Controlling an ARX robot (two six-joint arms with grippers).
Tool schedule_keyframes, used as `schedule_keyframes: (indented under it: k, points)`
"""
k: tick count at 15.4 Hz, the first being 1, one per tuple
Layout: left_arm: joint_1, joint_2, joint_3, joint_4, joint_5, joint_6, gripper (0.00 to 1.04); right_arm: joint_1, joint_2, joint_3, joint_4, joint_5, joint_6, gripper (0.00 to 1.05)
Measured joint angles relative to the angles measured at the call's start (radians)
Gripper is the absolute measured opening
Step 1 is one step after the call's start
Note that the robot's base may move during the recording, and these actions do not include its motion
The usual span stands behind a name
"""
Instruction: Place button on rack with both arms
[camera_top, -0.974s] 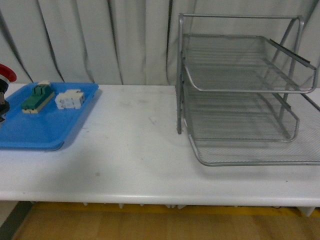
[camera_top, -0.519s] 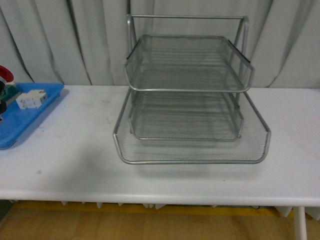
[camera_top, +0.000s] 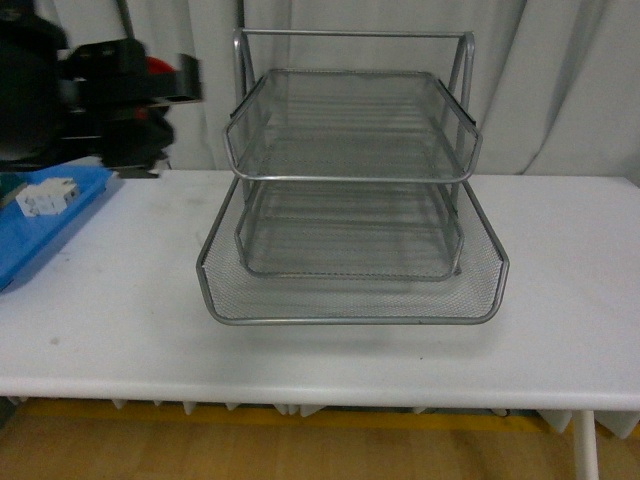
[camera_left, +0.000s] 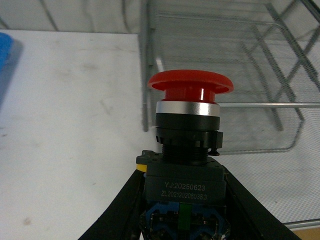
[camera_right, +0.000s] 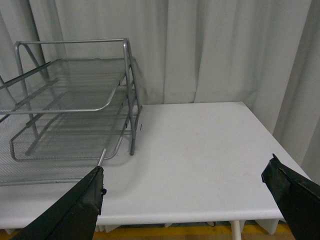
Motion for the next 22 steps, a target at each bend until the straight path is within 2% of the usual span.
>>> schedule_keyframes:
  k: [3,9,16,18,22]
  points:
    - [-0.103,0.151,0.107,-0.021,0.015,0.001,0.36,0.000,0.000,0.000,0.000,0.000,0.000,0.98]
    - [-0.231,0.269,0.143,-0.036,0.037,0.020,0.36,0.000,0.000,0.000,0.000,0.000,0.000,0.98]
    - [-0.219,0.454,0.358,-0.155,0.039,0.052,0.36,0.000,0.000,0.000,0.000,0.000,0.000,0.98]
    - [-0.206,0.591,0.544,-0.277,0.052,0.054,0.36,0.000,0.000,0.000,0.000,0.000,0.000,0.98]
    - [-0.188,0.690,0.670,-0.357,0.047,0.053,0.36,0.000,0.000,0.000,0.000,0.000,0.000,0.98]
